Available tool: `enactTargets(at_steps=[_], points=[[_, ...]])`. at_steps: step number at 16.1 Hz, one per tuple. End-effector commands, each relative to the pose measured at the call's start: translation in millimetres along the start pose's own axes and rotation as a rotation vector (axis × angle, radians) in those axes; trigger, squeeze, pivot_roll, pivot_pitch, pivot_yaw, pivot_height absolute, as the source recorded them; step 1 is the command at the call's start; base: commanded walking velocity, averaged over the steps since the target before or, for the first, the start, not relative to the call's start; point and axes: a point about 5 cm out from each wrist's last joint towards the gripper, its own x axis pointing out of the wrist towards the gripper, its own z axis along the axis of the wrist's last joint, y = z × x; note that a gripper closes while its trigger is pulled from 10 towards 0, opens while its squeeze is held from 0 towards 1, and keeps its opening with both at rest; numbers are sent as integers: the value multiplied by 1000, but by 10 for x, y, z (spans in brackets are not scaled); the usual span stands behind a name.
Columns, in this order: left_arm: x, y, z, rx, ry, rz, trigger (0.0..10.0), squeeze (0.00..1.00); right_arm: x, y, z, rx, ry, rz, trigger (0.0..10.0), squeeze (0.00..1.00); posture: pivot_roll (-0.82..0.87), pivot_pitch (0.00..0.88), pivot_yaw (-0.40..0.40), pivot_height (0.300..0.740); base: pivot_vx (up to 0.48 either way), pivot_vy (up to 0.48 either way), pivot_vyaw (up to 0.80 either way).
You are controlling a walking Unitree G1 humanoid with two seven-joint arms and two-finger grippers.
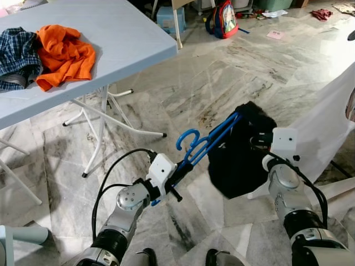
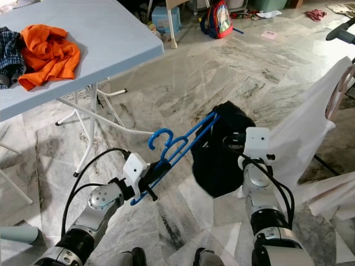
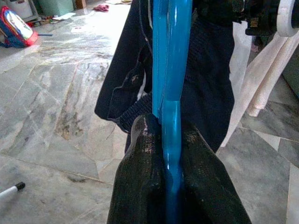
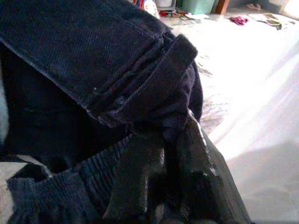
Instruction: Hang hanger
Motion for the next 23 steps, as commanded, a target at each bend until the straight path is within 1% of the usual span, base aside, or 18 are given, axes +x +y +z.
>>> enactTargets(at_steps=[1, 2, 3, 4, 5, 6, 9, 10, 12, 13, 14, 15, 16, 17, 19, 20, 21, 23], points=[[-33, 4, -14, 14, -7, 6, 0, 0, 2, -56, 47, 15, -24, -35, 0, 0, 1, 186, 32, 740, 0, 0, 0], [-39, -31, -41, 21, 9, -24, 0, 0, 12, -70, 71, 19, -34, -42, 0, 0, 0, 187, 31, 740, 0, 0, 0], [-59, -106, -84, 46, 32, -94, 0, 0, 32, -59, 113, 22, -47, -40, 0, 0, -3, 188, 30, 740, 0, 0, 0], [-66, -135, -100, 50, 42, -124, 0, 0, 42, -48, 129, 24, -50, -38, 0, 0, -3, 188, 30, 740, 0, 0, 0], [-108, -227, -152, 86, 82, -240, 0, 0, 83, -7, 192, 31, -61, -32, 0, 0, -4, 190, 27, 740, 0, 0, 0], [-132, -252, -172, 104, 100, -285, 0, 0, 102, 7, 224, 35, -67, -32, 0, 0, -2, 190, 26, 740, 0, 0, 0], [-181, -245, -203, 124, 127, -320, 0, 0, 147, 26, 286, 40, -72, -40, 0, 0, 2, 192, 26, 740, 0, 0, 0], [-225, -226, -228, 129, 144, -328, 0, 0, 160, 18, 304, 48, -72, -52, 0, 0, 8, 192, 26, 740, 0, 0, 0], [-293, -170, -237, 124, 143, -311, 0, 0, 166, 6, 289, 50, -57, -66, 0, 0, 12, 191, 27, 740, 0, 0, 0], [-315, -139, -219, 110, 125, -295, 0, 0, 159, -10, 240, 70, -29, -72, 0, 0, 14, 190, 27, 740, 0, 0, 0], [-323, -97, -194, 48, 105, -278, 0, 0, 144, -36, 168, 79, 8, -81, 0, 0, 13, 190, 29, 740, 0, 0, 0], [-323, -54, -172, 22, 90, -250, 0, 0, 131, -48, 114, 82, 35, -85, 0, 0, 15, 190, 27, 740, 0, 0, 0], [-311, 58, -126, -52, 52, -167, 0, 0, 86, -79, -3, 76, 80, -96, 0, 0, 14, 191, 26, 740, 0, 0, 0], [-309, 85, -117, -66, 44, -149, 0, 0, 71, -88, -38, 74, 94, -99, 0, 0, 16, 190, 26, 740, 0, 0, 0], [-314, 252, -114, -176, 14, 4, 0, 0, -46, -157, -271, 84, 177, -130, 0, 0, 19, 189, 26, 740, 0, 0, 0], [-322, 280, -122, -203, 5, 38, 0, 0, -76, -168, -325, 91, 197, -136, 0, 0, 17, 189, 28, 740, 0, 0, 0], [-334, 306, -137, -289, -18, 75, 0, 0, -135, -212, -429, 118, 239, -163, 0, 0, 17, 188, 30, 740, 0, 0, 0], [-362, 342, -196, -392, -16, 134, 0, 0, -225, -270, -568, 147, 294, -200, 0, 0, 18, 187, 33, 740, 0, 0, 0]])
